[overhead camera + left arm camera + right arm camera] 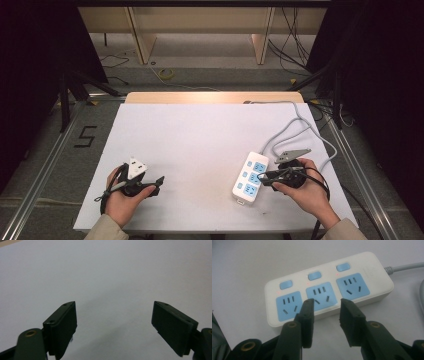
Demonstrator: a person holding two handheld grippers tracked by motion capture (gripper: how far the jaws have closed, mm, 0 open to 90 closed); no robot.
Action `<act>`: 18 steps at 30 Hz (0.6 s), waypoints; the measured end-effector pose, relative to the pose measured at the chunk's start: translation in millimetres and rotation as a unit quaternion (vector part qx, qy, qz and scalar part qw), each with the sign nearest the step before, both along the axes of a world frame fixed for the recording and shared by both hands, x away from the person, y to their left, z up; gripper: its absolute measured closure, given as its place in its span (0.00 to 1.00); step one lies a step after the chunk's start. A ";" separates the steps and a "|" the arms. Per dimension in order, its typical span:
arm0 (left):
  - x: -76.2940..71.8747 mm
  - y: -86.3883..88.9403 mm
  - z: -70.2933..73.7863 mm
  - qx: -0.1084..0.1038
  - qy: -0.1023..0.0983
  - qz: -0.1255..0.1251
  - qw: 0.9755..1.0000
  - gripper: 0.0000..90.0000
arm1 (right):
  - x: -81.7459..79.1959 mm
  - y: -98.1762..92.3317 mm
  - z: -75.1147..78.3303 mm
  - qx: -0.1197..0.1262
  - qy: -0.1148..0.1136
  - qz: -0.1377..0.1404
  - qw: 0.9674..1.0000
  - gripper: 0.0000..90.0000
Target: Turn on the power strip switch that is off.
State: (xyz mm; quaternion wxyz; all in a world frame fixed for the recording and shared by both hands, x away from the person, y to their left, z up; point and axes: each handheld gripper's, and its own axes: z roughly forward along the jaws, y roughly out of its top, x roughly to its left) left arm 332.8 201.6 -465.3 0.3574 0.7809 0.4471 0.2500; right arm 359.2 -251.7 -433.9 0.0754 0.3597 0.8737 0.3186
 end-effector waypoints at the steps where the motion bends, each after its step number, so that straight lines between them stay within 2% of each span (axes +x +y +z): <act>1: -0.1 0.3 0.1 0.000 -0.001 0.001 1.000 0.22 | -0.6 -0.9 -0.5 0.001 -0.001 -0.001 1.000 0.71; 8: -0.8 1.7 -0.1 -0.002 -0.001 0.003 1.000 0.22 | -3.3 -8.5 -2.7 0.005 -0.008 -0.009 1.000 0.68; 13: -1.7 2.5 0.0 -0.003 0.002 0.003 1.000 0.22 | -4.6 -14.6 -6.7 0.010 -0.019 -0.014 1.000 0.62; 18: -2.4 3.3 0.0 -0.005 0.000 0.003 1.000 0.22 | -6.4 -22.1 -9.1 0.014 -0.029 -0.024 0.999 0.60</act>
